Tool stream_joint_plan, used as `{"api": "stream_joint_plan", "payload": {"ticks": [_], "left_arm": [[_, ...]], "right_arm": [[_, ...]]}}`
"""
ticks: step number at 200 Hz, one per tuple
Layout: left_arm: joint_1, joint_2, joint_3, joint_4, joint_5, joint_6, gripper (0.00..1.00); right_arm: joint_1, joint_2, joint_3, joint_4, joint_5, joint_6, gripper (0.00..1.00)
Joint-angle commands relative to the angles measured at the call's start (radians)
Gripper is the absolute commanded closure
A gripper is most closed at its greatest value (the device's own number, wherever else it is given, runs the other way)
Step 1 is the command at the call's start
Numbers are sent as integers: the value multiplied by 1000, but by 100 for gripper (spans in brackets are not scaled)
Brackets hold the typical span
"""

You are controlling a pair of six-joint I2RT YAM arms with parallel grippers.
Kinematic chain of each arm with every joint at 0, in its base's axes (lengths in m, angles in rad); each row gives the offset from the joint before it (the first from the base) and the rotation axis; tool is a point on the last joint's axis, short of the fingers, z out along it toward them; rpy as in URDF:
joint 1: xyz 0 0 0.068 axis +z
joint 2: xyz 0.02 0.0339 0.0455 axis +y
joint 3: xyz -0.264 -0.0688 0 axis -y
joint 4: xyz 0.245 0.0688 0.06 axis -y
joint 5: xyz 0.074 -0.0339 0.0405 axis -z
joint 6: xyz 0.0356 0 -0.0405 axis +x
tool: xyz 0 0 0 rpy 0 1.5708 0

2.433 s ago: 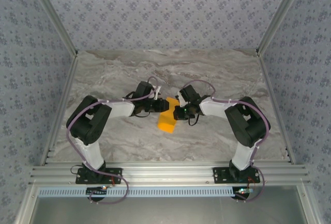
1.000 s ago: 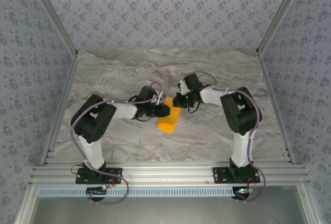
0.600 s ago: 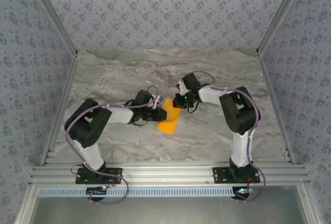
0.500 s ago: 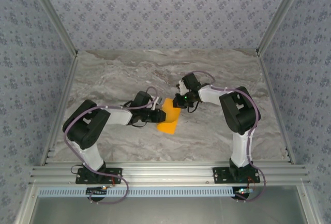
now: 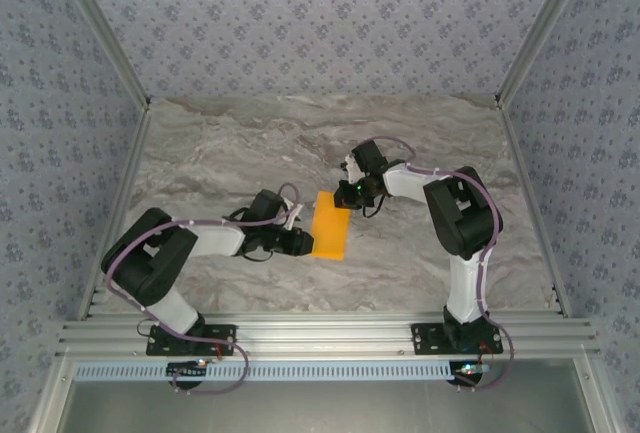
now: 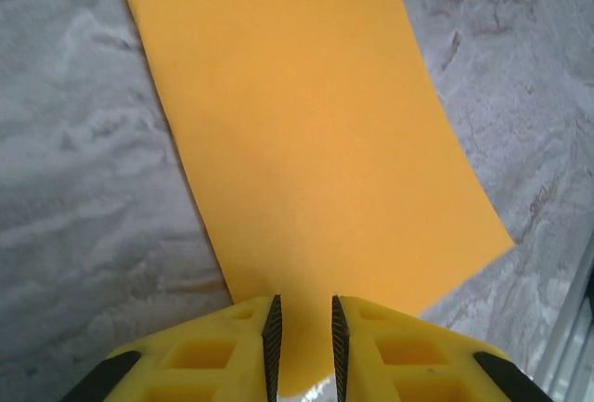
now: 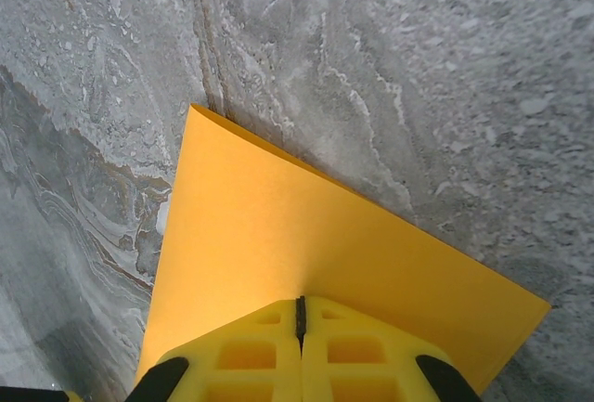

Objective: Fold a paper plane with a square sheet of paper (fold left side to right side)
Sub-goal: First fold the square sheet of paper in half at the center of the table.

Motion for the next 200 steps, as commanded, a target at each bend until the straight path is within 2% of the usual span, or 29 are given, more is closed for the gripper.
{"api": "stream_joint_plan", "payload": {"ticks": [1,52,144,200], "left_arm": [[-8,-59,-18,-82,42,20,76],[18,-160,52,-78,24,-12,75],[7,87,117,5,79,-6,76],[-25,51,64,-93,58,22,76]], "right_arm": [[-18,69,-19,-97,101,-24,96],[-15,70,21,-111,109,-33,97],[-10,71,36,-137,119,-48,96],[-19,82,56,-160,123,-67,96]]}}
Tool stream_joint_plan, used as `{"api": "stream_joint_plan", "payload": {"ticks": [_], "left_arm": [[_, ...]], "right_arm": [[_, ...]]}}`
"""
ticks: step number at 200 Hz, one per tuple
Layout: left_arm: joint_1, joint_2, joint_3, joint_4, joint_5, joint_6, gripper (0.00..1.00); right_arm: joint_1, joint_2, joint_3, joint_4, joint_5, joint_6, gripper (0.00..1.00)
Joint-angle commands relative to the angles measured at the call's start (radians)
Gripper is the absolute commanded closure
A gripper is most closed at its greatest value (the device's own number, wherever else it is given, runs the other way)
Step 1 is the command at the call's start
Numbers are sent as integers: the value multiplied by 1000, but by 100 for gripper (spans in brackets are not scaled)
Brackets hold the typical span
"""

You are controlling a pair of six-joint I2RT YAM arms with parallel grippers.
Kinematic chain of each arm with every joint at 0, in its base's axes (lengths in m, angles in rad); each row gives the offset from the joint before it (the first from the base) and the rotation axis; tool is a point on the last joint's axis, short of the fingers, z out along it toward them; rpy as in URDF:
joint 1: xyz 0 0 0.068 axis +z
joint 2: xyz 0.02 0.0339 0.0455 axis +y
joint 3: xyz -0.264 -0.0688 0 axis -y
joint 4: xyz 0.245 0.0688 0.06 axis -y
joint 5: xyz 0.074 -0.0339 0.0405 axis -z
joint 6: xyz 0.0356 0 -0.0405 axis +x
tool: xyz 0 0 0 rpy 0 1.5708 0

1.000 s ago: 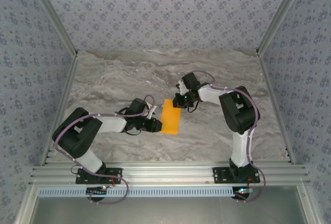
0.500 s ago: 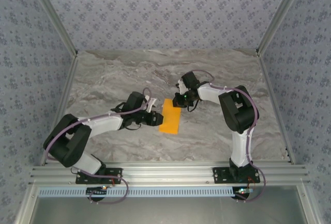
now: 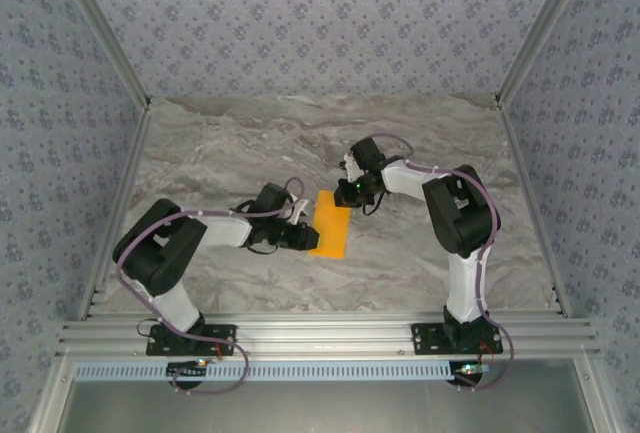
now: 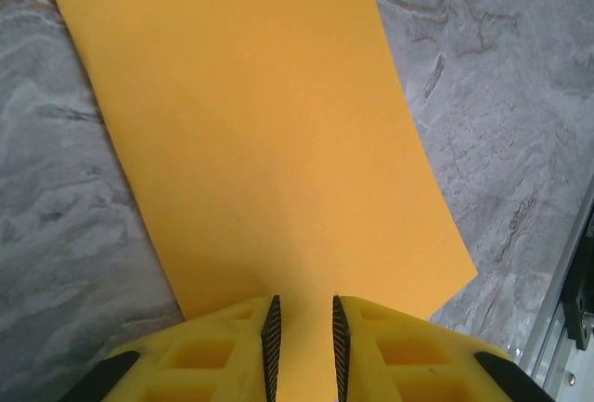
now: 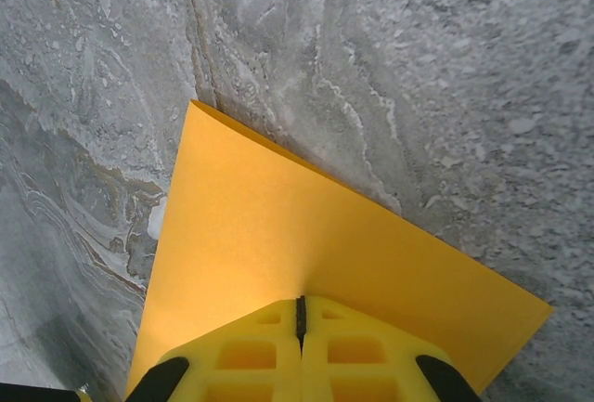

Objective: Fold a paper plane with a square sheet of paper (fold left side to right side)
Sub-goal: First fold the square sheet of paper in half at the center of the table.

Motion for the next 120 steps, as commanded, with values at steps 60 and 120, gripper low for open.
{"api": "stream_joint_plan", "payload": {"ticks": [60,120], "left_arm": [[-71,-138,-129,-93,-8,-5,76],[-6,-378,-123,-89,-64,-73,69]], "right_arm": [[-43,110,66,-90,58,-80,96],[-39,-24,85,-53,-10,-127,91]]}}
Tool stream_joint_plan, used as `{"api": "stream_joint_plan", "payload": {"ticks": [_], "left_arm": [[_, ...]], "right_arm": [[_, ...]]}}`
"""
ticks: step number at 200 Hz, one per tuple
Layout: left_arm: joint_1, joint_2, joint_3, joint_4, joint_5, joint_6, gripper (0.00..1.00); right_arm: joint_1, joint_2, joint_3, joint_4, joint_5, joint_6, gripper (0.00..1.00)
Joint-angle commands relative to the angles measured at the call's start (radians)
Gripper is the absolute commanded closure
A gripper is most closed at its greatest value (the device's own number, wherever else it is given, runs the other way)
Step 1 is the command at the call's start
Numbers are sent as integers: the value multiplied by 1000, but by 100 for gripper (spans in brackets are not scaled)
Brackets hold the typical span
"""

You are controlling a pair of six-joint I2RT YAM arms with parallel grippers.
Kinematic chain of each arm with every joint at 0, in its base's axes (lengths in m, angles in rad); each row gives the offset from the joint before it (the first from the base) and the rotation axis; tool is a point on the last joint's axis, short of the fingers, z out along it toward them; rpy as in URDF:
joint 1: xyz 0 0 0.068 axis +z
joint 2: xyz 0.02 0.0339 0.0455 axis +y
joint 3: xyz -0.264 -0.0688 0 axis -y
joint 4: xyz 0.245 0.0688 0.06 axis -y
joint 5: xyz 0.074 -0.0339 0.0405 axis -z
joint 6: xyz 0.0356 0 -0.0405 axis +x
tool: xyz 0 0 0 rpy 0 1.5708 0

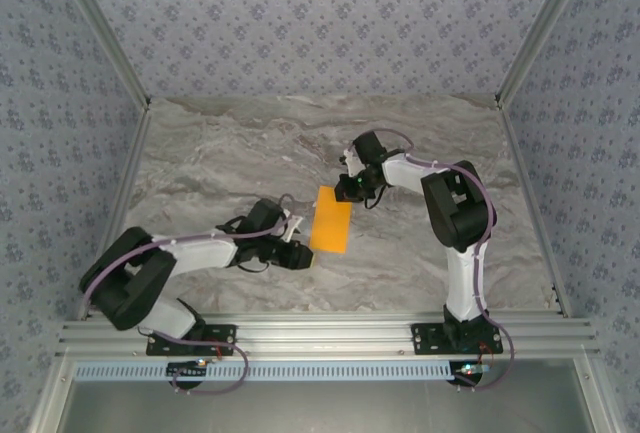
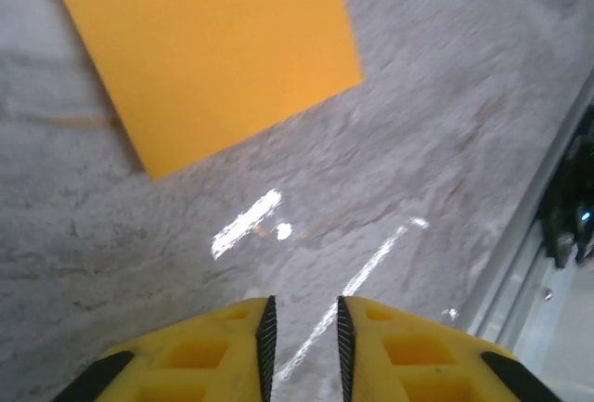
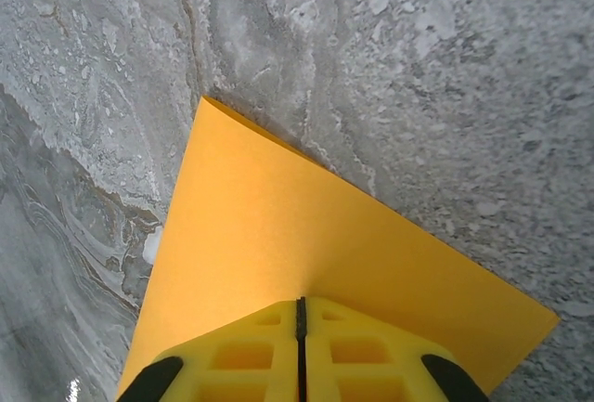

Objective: Fold a paper plane with a square sheet of paper (fold left side to right side)
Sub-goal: First fold the square sheet of paper in half at the center of the table.

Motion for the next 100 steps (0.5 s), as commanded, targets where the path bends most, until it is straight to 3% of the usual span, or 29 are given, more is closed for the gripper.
{"api": "stream_joint_plan", "payload": {"ticks": [1,32,61,100], "left_arm": [[51,-108,27,0,-41,-43,69],[164,-97,108,13,-37,-73,63],[179,44,235,30,10,-58,65],[179,289,413,12,22,-24,71]], "right_arm": [[-7,-76,8,-11,31,-47,91],[-7,-238,-46,-34,133,-59,71],[-15,-420,-220,-7,213,-13,55],[-63,-623,-493,129,145,133,40]]}}
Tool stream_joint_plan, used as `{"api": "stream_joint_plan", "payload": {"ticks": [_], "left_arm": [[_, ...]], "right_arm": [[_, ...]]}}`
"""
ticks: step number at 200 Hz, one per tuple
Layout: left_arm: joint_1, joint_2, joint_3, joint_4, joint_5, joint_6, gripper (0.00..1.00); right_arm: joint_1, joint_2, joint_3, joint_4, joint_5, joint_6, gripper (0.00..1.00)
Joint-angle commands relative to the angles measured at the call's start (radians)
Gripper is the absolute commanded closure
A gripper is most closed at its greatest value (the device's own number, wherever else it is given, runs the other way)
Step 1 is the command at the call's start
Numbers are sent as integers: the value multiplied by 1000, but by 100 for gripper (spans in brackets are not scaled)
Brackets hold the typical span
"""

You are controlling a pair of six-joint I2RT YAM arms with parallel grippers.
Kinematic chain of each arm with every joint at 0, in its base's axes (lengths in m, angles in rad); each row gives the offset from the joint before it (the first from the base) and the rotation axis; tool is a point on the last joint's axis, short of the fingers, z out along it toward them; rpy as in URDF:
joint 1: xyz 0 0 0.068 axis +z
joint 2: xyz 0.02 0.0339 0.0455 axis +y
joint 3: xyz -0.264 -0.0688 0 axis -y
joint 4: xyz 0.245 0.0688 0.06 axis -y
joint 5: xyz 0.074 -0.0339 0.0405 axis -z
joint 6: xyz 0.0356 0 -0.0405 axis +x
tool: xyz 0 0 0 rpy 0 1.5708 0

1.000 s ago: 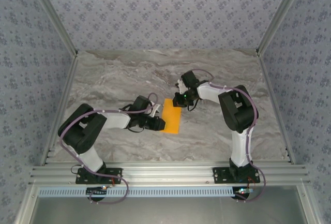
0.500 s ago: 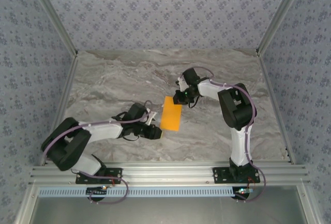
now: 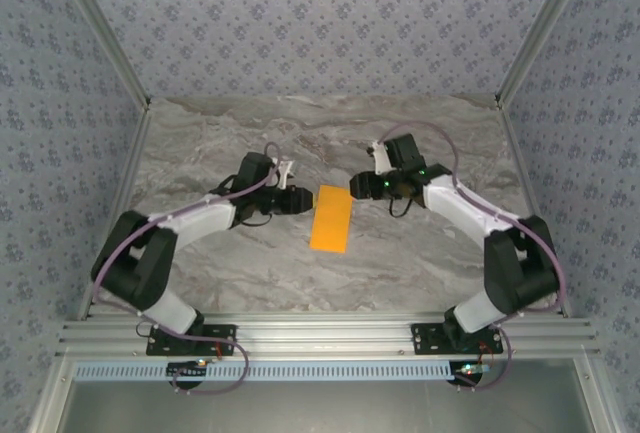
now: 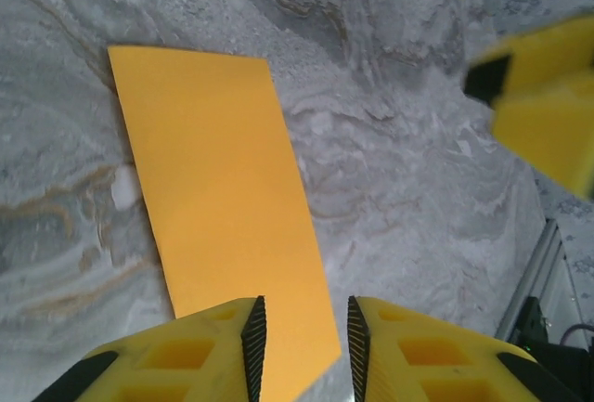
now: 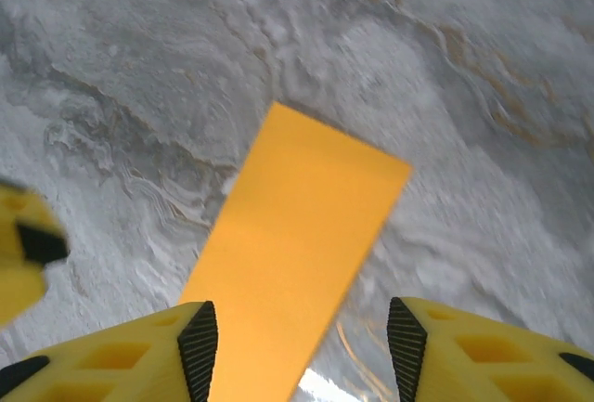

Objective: Fold a paper plane with a square sheet of paper (fold left side to right side)
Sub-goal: First fold the square sheet of paper in half at the center of the table, then fold the triangle a second time at the center of the table.

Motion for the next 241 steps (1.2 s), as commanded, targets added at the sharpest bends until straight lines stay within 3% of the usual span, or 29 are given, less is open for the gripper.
{"api": "stream_joint_plan", "payload": {"ticks": [1,51,115,157,241], "left_arm": [[1,112,95,-11,25,26,71],[0,314,221,7,25,19,75],[-16,375,236,7,33,23,76],[-31,383,242,-72,-30,61,76],[-42,385,224,-54,-31,57,76]], "right_arm": [[-31,-71,-147,66,-18,111,40],[-35,-200,-312,73,-19,156,32],[-29,-191,-331,102,-74,192,31],[-4,-109,-291,112,-105,240,32],[66,60,-215,265,-162,417,42]]}}
